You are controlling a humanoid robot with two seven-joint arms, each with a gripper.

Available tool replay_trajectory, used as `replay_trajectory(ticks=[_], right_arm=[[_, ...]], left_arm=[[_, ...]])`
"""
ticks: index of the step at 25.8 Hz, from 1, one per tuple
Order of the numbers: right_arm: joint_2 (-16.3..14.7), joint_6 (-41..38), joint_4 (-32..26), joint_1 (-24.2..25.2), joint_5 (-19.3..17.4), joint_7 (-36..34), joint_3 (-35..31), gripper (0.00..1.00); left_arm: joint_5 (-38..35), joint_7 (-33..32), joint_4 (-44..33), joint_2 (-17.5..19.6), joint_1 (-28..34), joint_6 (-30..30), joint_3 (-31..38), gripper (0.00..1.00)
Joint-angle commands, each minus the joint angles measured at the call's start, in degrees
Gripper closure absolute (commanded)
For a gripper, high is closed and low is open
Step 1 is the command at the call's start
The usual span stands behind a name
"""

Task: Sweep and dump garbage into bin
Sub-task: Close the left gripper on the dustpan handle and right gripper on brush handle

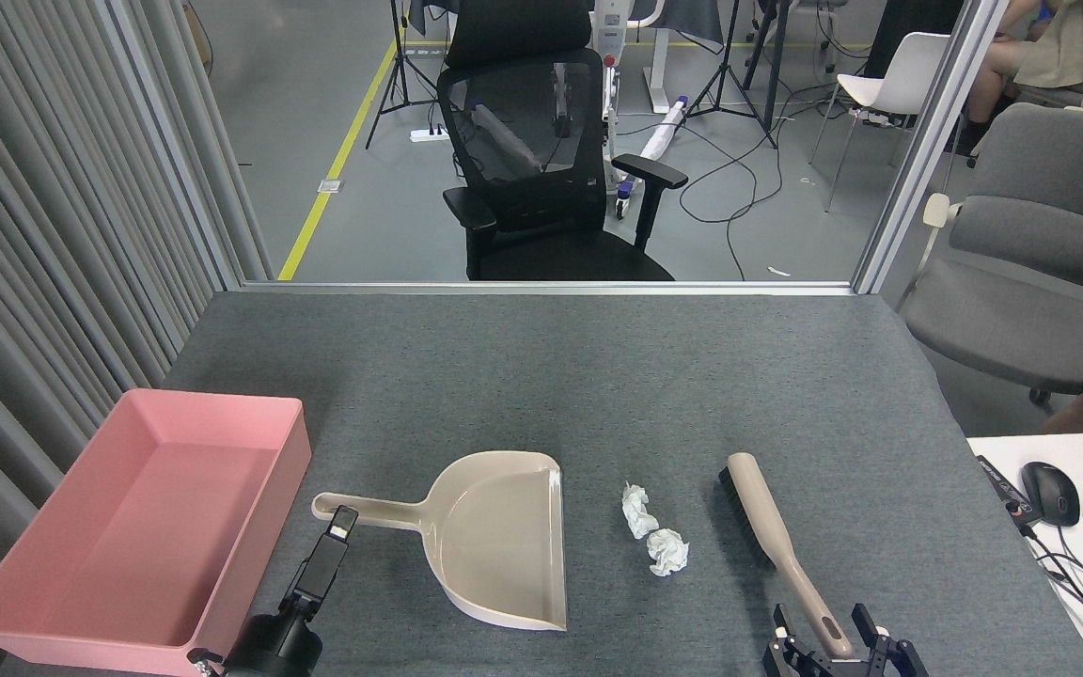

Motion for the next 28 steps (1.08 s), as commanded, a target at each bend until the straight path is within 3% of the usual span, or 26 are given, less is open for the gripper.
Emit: replay_trajectory(ticks=[1, 28], right_arm=[[0.0, -0.1, 0.1, -0.4, 0.0, 0.1, 0.1, 0.11], [0.0, -0.4, 2.0, -1.5, 0.0, 0.3, 0.3, 0.13]], left_arm=[[-0.1, 0.0, -0.1, 0.0, 0.0, 0.0, 0.0, 0.01], [-0.1, 0.0, -0.1, 0.4, 0.1, 0.0, 0.3, 0.01]])
